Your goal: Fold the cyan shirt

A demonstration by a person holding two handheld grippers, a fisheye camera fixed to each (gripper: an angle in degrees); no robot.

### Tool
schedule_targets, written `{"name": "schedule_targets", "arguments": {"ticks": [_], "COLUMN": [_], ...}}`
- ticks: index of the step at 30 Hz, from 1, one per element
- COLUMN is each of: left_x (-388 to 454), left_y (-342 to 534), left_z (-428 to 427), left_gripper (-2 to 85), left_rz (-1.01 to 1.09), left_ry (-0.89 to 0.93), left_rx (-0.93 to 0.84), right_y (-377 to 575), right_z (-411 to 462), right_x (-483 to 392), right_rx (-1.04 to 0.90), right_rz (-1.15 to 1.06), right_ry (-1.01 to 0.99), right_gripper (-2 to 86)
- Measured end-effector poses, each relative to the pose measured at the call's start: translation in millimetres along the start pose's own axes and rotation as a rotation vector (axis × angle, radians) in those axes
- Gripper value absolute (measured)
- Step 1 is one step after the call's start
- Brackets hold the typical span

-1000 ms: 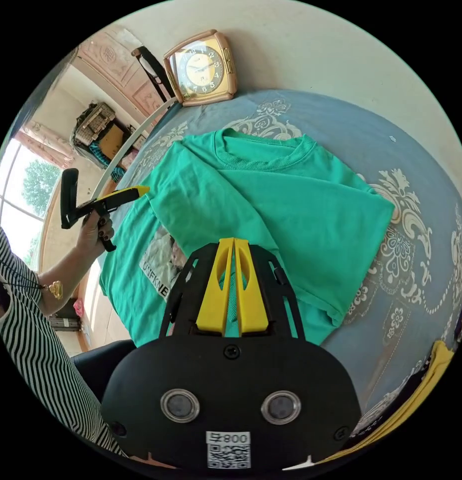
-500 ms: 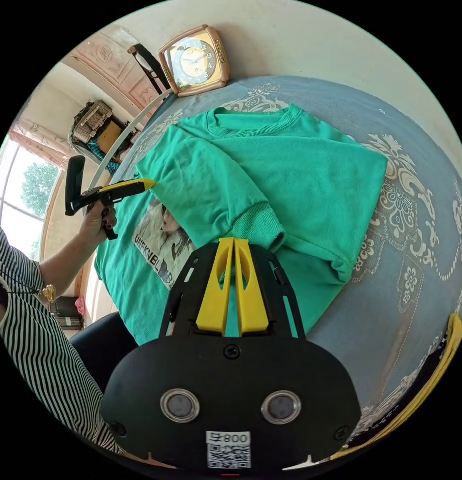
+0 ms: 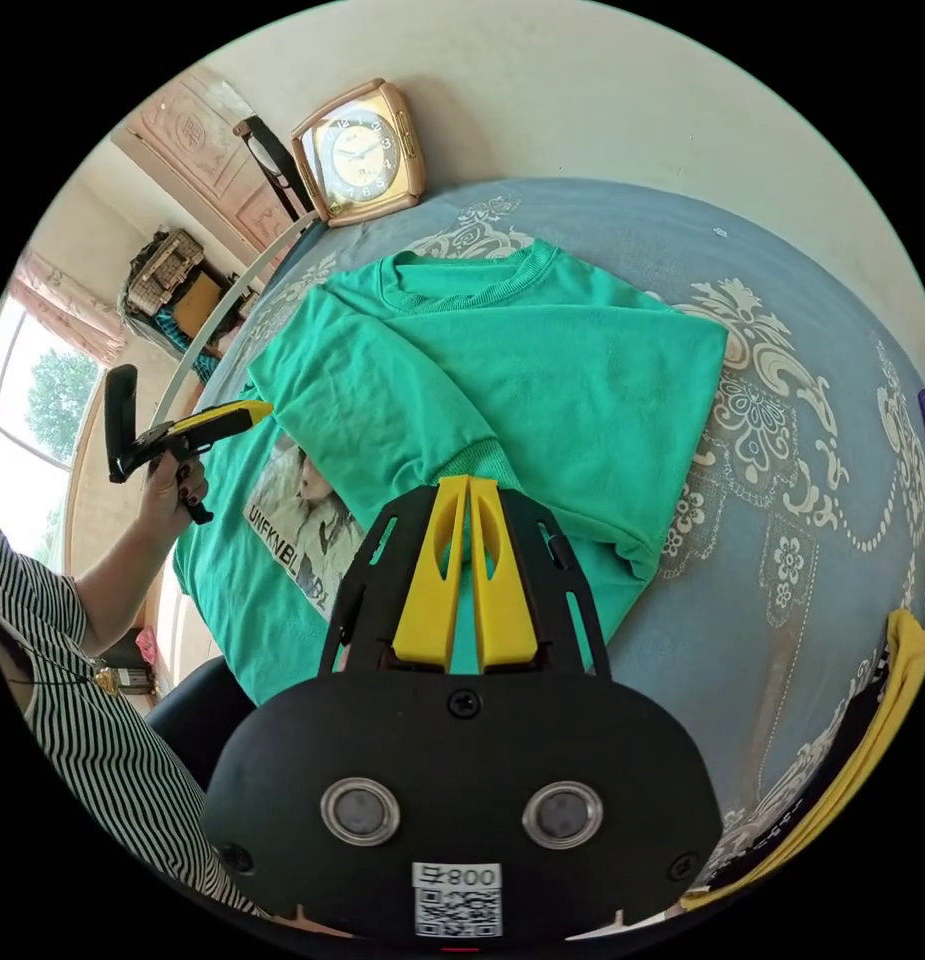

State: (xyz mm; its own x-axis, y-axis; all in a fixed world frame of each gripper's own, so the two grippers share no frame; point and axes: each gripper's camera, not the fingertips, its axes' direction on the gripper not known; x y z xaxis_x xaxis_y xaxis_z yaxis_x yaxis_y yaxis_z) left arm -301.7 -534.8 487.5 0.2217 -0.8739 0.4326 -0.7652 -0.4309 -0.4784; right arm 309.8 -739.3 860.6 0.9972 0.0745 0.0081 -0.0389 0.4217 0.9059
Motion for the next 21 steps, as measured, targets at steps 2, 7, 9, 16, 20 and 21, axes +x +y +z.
{"name": "schedule_targets", "arguments": {"ticks": [2, 7, 9, 16, 20, 21], "left_x": [1, -7, -9, -19, -35, -38], "left_y": [13, 51, 68, 159, 220, 228], "left_z": [-8, -37, -51, -109, -134, -136], "left_gripper": [0.2, 0.2, 0.2, 0.2, 0.4, 0.5], "left_rz": [-0.015, -0.105, -0.136, -0.262, -0.370, -0.384], "left_ry": [-0.006, 0.020, 0.004, -0.021, -0.051, -0.055], "left_rx": [-0.008, 0.034, 0.041, 0.053, 0.025, 0.015], "right_y": [8, 25, 33, 76, 156, 183], "right_z": [-21, -34, -20, -98, -169, -184], "right_x": [-13, -43, -43, -39, -44, -44], "right_rx": [0.032, -0.054, -0.156, -0.047, -0.001, -0.008], "right_rz": [-0.015, -0.057, -0.035, 0.055, 0.110, 0.131], "right_ry": [0.008, -0.047, -0.040, -0.121, -0.142, -0.153], "right_gripper": [0.1, 0.0, 0.1, 0.1, 0.2, 0.2]}}
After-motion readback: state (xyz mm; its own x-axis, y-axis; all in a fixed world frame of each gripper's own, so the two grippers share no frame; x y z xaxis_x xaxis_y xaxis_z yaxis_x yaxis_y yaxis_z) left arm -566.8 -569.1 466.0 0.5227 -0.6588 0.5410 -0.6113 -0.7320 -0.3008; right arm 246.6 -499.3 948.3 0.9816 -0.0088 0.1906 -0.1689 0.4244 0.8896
